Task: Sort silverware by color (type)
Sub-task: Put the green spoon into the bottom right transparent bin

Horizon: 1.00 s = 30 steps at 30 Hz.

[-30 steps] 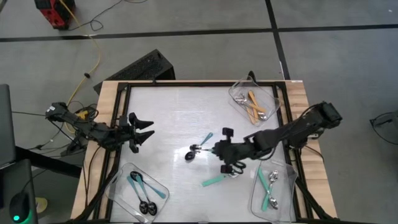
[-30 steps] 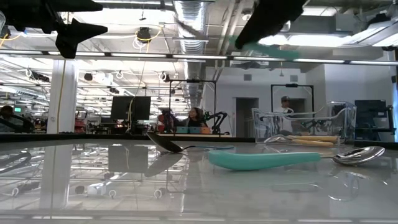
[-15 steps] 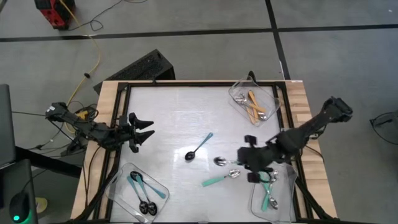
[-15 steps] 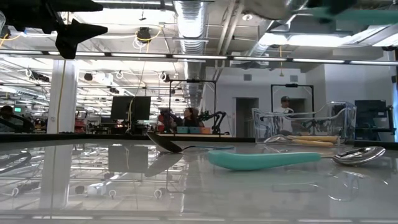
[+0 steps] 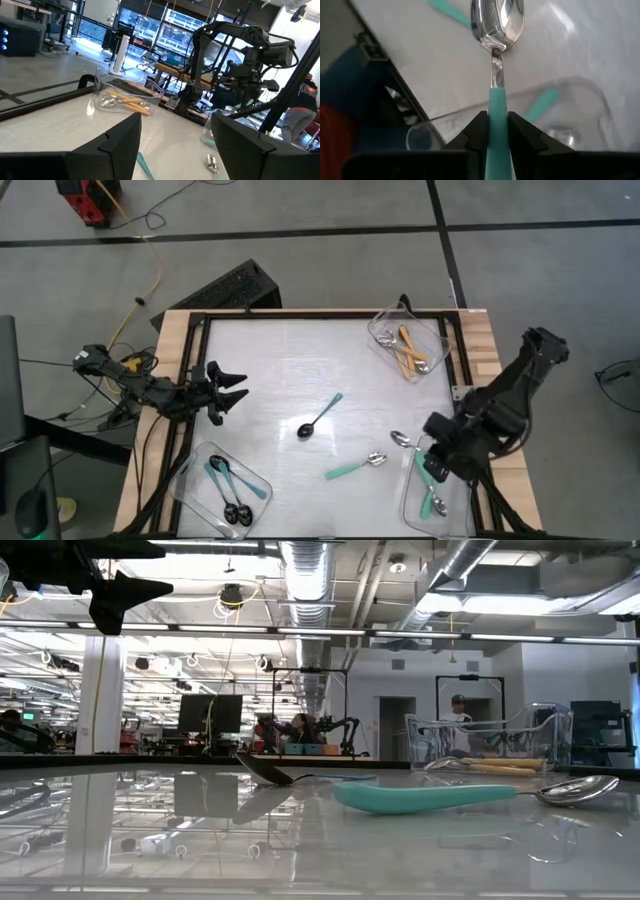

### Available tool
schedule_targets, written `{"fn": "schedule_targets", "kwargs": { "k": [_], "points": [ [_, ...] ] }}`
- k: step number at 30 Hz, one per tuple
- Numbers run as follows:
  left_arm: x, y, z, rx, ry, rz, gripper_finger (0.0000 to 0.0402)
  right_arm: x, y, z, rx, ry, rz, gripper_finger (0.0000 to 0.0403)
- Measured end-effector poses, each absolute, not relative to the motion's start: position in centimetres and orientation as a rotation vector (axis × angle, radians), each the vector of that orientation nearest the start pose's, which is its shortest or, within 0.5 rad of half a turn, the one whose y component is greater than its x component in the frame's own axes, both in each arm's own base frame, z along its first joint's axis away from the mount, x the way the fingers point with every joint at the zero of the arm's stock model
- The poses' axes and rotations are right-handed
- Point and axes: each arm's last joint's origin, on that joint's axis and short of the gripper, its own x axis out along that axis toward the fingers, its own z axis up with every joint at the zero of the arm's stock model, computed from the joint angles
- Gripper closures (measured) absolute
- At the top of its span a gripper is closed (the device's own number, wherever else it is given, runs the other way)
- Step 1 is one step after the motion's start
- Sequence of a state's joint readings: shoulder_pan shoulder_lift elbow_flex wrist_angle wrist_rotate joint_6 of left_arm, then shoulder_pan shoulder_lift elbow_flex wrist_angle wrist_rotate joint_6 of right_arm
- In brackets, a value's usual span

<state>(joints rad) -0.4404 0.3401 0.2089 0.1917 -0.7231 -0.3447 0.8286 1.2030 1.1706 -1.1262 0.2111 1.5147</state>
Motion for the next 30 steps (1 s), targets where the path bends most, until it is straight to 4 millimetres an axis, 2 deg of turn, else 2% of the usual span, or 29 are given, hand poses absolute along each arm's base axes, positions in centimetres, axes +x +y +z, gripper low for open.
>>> {"fn": "schedule_targets", "kwargs": {
  "k": [10, 15, 25, 30],
  "points": [
    [10.9, -3.0, 22.4, -0.376, -0.099, 0.271, 0.0176, 11.1, 17.0, 30.4, 0.983, 1.183, -0.614, 0.032],
    [10.9, -3.0, 22.4, -0.375, -0.099, 0.271, 0.0176, 10.3, 18.3, 29.8, 0.991, 1.205, -0.639, 0.032],
    [10.9, -3.0, 22.4, -0.37, -0.097, 0.272, 0.0176, 11.2, 20.8, 27.6, 0.94, 1.233, -0.68, 0.032],
    [10.9, -3.0, 22.4, -0.375, -0.098, 0.271, 0.0176, 11.5, 21.9, 26.2, 0.899, 1.312, -0.737, 0.032]
  ]
}}
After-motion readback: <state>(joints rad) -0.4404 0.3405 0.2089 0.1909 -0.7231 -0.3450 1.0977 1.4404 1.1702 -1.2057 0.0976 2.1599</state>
